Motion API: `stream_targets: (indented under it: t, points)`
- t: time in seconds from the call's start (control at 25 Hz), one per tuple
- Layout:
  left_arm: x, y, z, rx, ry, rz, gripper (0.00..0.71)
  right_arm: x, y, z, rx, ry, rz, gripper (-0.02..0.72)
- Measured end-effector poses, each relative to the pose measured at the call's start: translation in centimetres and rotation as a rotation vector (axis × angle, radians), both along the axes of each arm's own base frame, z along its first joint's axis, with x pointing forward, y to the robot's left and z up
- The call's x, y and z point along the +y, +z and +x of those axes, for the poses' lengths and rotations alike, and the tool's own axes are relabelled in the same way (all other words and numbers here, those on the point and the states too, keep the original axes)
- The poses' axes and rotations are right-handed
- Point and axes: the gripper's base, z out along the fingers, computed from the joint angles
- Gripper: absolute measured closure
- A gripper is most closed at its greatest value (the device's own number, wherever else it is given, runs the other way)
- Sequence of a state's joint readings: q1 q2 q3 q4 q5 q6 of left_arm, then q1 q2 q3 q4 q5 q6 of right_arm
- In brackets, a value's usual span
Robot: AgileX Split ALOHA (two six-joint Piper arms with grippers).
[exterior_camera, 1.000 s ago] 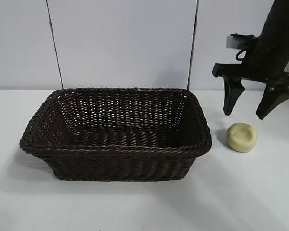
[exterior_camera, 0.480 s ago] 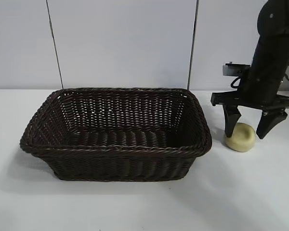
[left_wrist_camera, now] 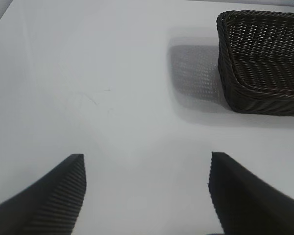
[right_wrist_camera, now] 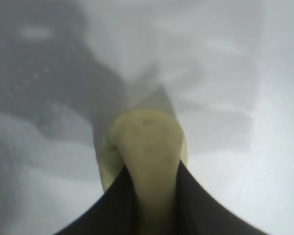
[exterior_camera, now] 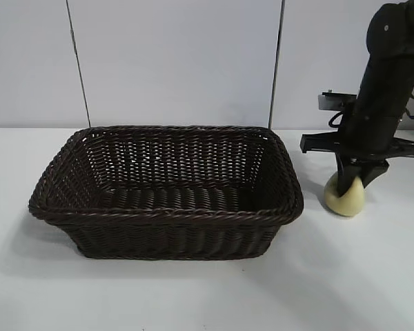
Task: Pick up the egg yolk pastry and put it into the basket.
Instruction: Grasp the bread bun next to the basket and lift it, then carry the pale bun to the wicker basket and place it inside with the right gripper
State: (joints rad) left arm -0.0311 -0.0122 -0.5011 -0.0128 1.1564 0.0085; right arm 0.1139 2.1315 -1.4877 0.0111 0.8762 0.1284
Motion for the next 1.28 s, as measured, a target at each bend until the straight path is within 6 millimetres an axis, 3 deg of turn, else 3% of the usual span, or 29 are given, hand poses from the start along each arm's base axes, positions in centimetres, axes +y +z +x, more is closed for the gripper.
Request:
stream_targets:
  t: [0.24, 0.48, 0.6, 0.72, 0.96, 1.28]
  points:
    - [0.0, 0.0, 0.0, 0.000, 0.000, 0.000, 0.196, 0.2, 3.4, 1.3, 0.040, 0.006, -0.004, 0.671]
    - [0.0, 0.0, 0.0, 0.000, 0.000, 0.000, 0.196, 1.2, 10.5, 2.9, -0.078, 0.033, 0.040, 0.671]
    - [0.0, 0.0, 0.0, 0.000, 0.000, 0.000, 0.196, 2.7, 14.3, 2.7, -0.182, 0.065, 0.073, 0.672]
    - [0.0, 0.0, 0.0, 0.000, 0.000, 0.000, 0.196, 4.5, 16.8, 1.9, -0.233, 0.108, 0.089, 0.672]
    - [0.0, 0.0, 0.0, -0.001, 0.000, 0.000, 0.196, 8.3, 17.2, 0.9, -0.238, 0.194, 0.103, 0.673]
    - [0.0, 0.0, 0.0, -0.001, 0.000, 0.000, 0.196, 16.5, 17.2, -2.6, -0.230, 0.395, 0.128, 0.673]
